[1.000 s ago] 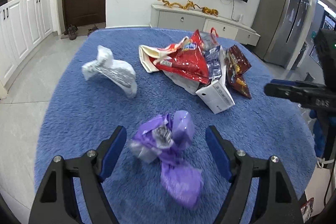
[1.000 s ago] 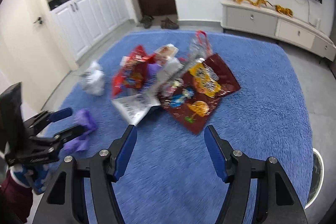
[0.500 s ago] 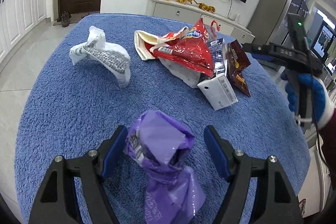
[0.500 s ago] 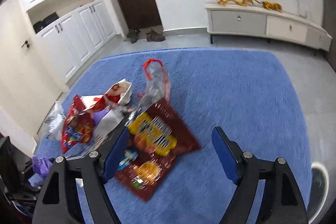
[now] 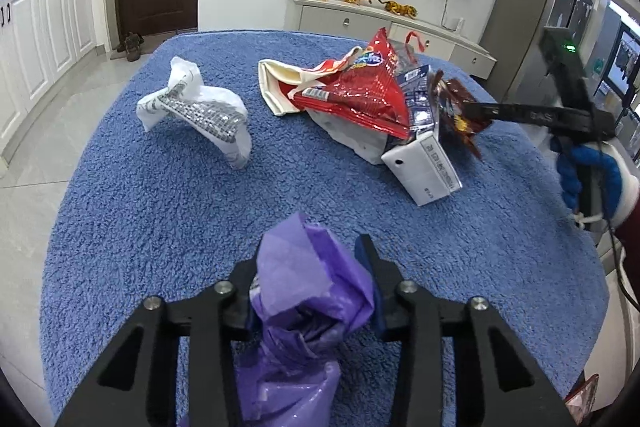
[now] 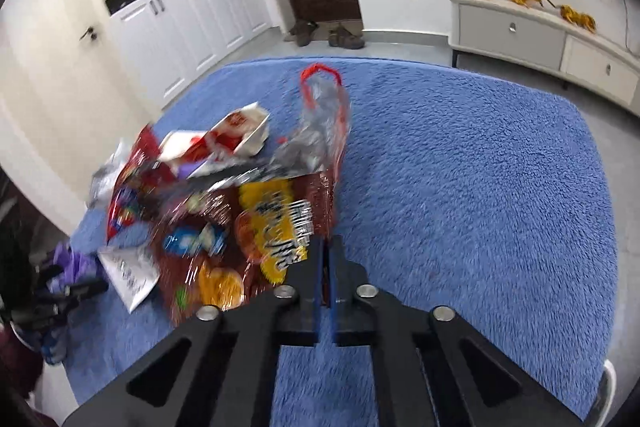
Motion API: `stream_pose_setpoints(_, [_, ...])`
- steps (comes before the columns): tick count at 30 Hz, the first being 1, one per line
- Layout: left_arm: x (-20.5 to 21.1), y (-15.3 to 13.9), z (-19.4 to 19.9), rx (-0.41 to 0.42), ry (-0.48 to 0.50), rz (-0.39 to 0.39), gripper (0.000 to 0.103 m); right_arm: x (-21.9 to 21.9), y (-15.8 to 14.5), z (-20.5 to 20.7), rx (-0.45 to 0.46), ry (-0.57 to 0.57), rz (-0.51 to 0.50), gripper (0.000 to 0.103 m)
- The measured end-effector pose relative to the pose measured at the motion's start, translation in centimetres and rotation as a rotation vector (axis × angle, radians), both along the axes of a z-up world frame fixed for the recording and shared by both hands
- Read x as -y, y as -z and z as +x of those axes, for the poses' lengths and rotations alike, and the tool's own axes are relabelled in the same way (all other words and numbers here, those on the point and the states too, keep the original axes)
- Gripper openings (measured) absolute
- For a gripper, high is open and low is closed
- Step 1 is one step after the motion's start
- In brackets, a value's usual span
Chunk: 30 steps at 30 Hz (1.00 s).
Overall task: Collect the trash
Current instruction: 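Carry the purple wrapper and brown snack bag to the bin and release them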
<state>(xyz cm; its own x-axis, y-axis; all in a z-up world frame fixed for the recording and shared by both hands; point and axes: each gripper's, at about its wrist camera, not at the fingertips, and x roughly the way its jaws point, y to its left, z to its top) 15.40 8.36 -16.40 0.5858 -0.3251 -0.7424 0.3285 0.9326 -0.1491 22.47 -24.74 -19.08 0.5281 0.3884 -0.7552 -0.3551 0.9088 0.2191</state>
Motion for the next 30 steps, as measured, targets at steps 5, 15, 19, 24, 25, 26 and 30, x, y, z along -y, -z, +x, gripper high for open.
stream_pose_setpoints(5, [0.2,-0.7,-0.9,0.010,-0.019,0.005,0.034,0.4,-2.1,-4.2,0.066,-0.011,-0.003,0.000])
stream_pose_setpoints(15, [2.0,-5.3,-3.2,0.068,-0.008,-0.038,0.034,4.6,-7.6,-13.7,0.217,0.068,-0.013,0.000])
stream_pose_setpoints(19, [3.8,-7.0,-4.0,0.088,0.023,-0.045,0.034,6.9,-9.5,-17.2,0.265,0.113,-0.019,0.000])
stream_pose_setpoints(24, [7.6,-8.9,-4.9,0.105,0.088,-0.063,0.034,9.8,-10.5,-20.5,0.305,0.167,-0.031,0.000])
stream_pose_setpoints(25, [8.2,-9.1,-4.9,0.104,0.099,-0.066,0.034,10.2,-10.6,-20.9,0.309,0.178,-0.032,0.000])
stream_pose_setpoints(26, [9.1,-9.3,-4.9,0.103,0.111,-0.068,0.034,10.9,-10.6,-21.4,0.312,0.193,-0.033,0.000])
stream_pose_setpoints(30, [13.2,-9.8,-4.8,0.093,0.173,-0.066,0.034,14.1,-10.6,-22.9,0.320,0.257,-0.036,0.000])
